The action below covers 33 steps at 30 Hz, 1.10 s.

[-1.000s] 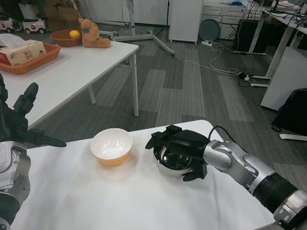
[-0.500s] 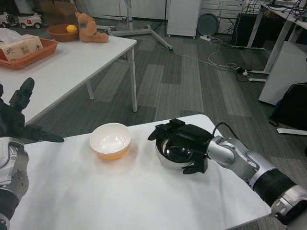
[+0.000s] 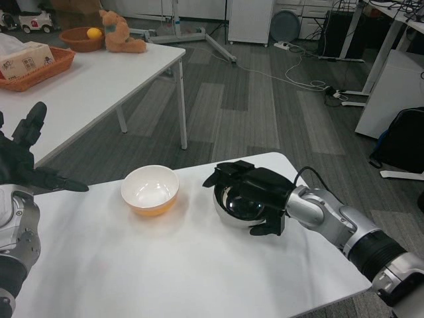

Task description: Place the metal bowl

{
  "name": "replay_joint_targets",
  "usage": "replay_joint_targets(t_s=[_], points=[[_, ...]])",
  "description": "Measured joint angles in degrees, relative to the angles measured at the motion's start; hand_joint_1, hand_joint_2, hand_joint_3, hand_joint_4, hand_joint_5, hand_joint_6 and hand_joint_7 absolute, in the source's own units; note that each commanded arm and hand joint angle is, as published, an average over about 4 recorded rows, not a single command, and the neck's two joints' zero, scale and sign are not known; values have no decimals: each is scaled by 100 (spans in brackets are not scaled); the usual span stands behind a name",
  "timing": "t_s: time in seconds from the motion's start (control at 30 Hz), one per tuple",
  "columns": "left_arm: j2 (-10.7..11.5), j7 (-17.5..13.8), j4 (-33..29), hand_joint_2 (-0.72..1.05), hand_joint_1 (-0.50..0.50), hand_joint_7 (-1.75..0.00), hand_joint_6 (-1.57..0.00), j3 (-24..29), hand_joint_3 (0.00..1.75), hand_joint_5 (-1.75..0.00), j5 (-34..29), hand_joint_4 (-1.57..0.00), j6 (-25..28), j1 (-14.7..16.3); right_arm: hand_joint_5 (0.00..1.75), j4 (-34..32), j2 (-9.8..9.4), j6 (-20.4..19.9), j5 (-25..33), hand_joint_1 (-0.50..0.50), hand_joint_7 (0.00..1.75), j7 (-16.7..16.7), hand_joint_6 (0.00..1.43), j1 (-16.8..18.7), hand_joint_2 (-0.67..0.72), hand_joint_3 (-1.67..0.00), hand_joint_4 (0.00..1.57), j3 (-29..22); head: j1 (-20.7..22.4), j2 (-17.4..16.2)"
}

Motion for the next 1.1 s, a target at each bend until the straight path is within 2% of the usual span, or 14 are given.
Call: replay_joint_targets(t_s=[0.1, 0.17, 0.33, 0.57, 0.63, 0.7, 0.8, 0.97, 1.1], points=[[0, 0, 0, -72, -50, 0, 0, 0, 9, 0, 0, -56, 0, 0, 7, 1, 3, -28, -56, -17, 147, -17, 0, 10, -34, -125, 23, -20, 17, -8], [0, 0, 0, -72, -50, 0, 0, 0, 4, 0, 0, -56, 0, 0, 0, 0, 3, -31, -78, -17, 143, -24, 0, 11, -22, -103, 16, -25, 21, -8], [0, 0, 0, -72, -50, 0, 0, 0, 0, 0, 0, -56, 0, 0, 0, 1, 3, -31, -93, -17, 127, -35, 0, 11, -3, -81, 1, -27, 30, -14], [0, 0, 0, -72, -50, 0, 0, 0, 4, 0, 0, -56, 0, 1, 0, -38, 3, 35, -188, -17, 35, -33, 0, 12, 31, -48, 0, -29, 42, -18], [0, -1, 0, -72, -50, 0, 0, 0, 4, 0, 0, -56, 0, 1, 0, -92, 3, 80, -241, -17, 21, -13, 0, 12, 42, -38, 0, -31, 43, -22], [0, -3, 0, -72, -50, 0, 0, 0, 2, 0, 1, -56, 0, 1, 0, -143, 3, 110, -287, -17, 10, -6, 0, 11, 46, -32, 0, -31, 44, -30], [0, -3, 0, -72, -50, 0, 0, 0, 9, 0, 1, -56, 0, 1, 0, -228, 3, 157, -398, -17, 7, -8, 0, 11, 50, -24, 0, -34, 45, -35], [0, -3, 0, -72, -50, 0, 0, 0, 4, 0, 1, -56, 0, 1, 0, -273, 3, 222, -482, -17, 3, 8, 0, 55, 57, -16, 0, -31, 52, -45], [0, -3, 0, -70, -50, 0, 0, 0, 9, 0, 1, -56, 1, 1, 0, -333, 9, 242, -410, -17, 0, 17, 0, 106, 60, -10, 0, -100, 69, -55]])
